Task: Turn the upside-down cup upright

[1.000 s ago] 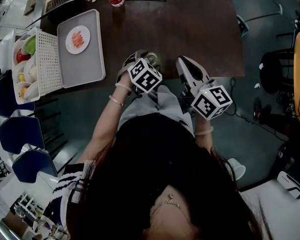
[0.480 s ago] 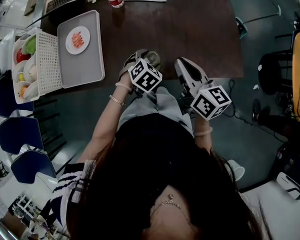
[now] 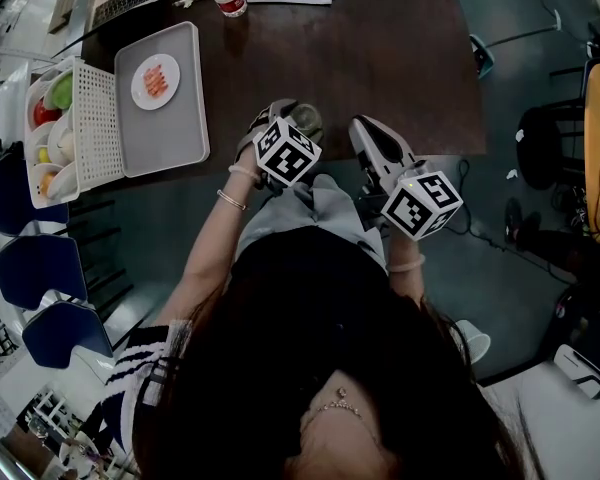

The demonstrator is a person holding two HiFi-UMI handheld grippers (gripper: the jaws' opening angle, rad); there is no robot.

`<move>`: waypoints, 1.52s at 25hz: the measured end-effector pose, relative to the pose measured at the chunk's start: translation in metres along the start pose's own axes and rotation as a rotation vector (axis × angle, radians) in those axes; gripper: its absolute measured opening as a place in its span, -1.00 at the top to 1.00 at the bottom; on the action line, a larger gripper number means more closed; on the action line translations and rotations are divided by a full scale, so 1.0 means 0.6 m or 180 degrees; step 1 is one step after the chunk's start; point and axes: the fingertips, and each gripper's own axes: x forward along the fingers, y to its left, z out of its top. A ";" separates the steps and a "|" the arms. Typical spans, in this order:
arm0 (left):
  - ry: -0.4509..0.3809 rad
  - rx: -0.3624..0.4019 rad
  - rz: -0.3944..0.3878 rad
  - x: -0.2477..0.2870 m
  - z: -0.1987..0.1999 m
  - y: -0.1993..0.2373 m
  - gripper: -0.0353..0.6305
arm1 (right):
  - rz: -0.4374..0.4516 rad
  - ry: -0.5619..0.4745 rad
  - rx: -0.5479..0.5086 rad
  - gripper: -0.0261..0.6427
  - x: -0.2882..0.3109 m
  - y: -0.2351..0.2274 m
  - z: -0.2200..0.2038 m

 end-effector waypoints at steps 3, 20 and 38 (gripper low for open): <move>-0.0021 -0.0042 -0.0085 -0.008 0.003 -0.001 -0.04 | 0.0007 0.0002 0.0007 0.85 0.002 0.001 0.000; -0.0870 -0.0716 0.0240 -0.140 0.034 0.037 -0.03 | -0.0021 0.0112 -0.0333 0.85 0.023 0.021 -0.010; -0.1233 -0.1010 0.1175 -0.235 0.014 0.088 0.88 | -0.0176 0.0218 -0.0580 0.87 0.038 0.038 -0.019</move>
